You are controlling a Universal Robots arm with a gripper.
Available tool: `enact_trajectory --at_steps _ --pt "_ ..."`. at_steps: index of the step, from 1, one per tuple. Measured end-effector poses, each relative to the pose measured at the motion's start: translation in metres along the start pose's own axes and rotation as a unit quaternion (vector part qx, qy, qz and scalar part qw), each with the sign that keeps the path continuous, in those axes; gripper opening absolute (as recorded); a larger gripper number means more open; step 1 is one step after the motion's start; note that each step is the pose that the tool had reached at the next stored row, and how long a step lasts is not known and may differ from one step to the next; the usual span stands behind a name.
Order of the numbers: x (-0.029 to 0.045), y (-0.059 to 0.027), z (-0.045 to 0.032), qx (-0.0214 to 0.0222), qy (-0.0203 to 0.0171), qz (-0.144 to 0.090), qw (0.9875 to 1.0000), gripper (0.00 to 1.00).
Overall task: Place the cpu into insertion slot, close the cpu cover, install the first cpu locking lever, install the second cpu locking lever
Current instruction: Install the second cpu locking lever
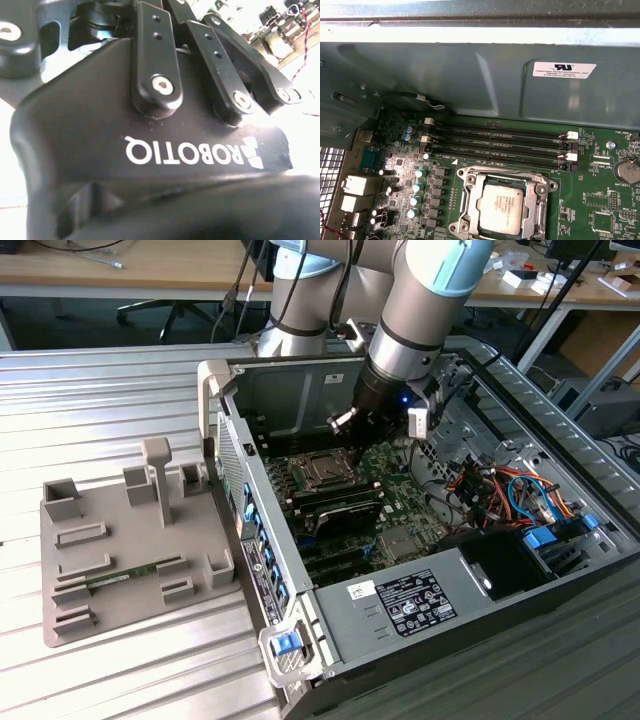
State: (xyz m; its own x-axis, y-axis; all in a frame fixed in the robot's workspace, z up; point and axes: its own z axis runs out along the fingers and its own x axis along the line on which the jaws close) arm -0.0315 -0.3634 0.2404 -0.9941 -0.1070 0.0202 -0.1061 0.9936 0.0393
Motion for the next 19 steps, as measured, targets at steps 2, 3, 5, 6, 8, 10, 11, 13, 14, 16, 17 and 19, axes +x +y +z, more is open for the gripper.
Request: enact_trajectory --at_steps 2,3,5,6,8,10,11,13,14,16,17,19 --pt "0.0002 -0.0017 -0.0001 0.0000 0.0000 0.000 1.0000 0.10" --pt "0.0003 -0.0019 0.0000 0.0000 0.0000 0.000 1.0000 0.10" --pt "0.0002 -0.0020 -0.0001 0.0000 0.0000 0.000 1.0000 0.10" --pt "0.0003 -0.0023 -0.0001 0.0000 0.0000 0.000 1.0000 0.10" --pt "0.0003 -0.0031 -0.0001 0.0011 0.0002 0.000 1.0000 0.10" --pt "0.0008 -0.0074 0.0007 0.0033 0.0003 0.003 1.0000 0.10" --pt "0.0008 -0.0076 0.0013 0.0035 0.0001 0.006 1.0000 0.10" --pt "0.0009 -0.0083 0.0032 0.0042 -0.0003 0.015 0.9999 0.10" --pt "0.0008 -0.0085 0.0043 0.0042 -0.0004 0.018 0.9998 0.10" --pt "0.0008 -0.0095 0.0061 0.0043 -0.0005 0.021 0.9998 0.10" --pt "0.0010 -0.0108 0.0070 0.0043 -0.0005 0.022 0.9997 0.10" --pt "0.0013 -0.0143 0.0090 0.0042 -0.0006 0.024 0.9997 0.10"
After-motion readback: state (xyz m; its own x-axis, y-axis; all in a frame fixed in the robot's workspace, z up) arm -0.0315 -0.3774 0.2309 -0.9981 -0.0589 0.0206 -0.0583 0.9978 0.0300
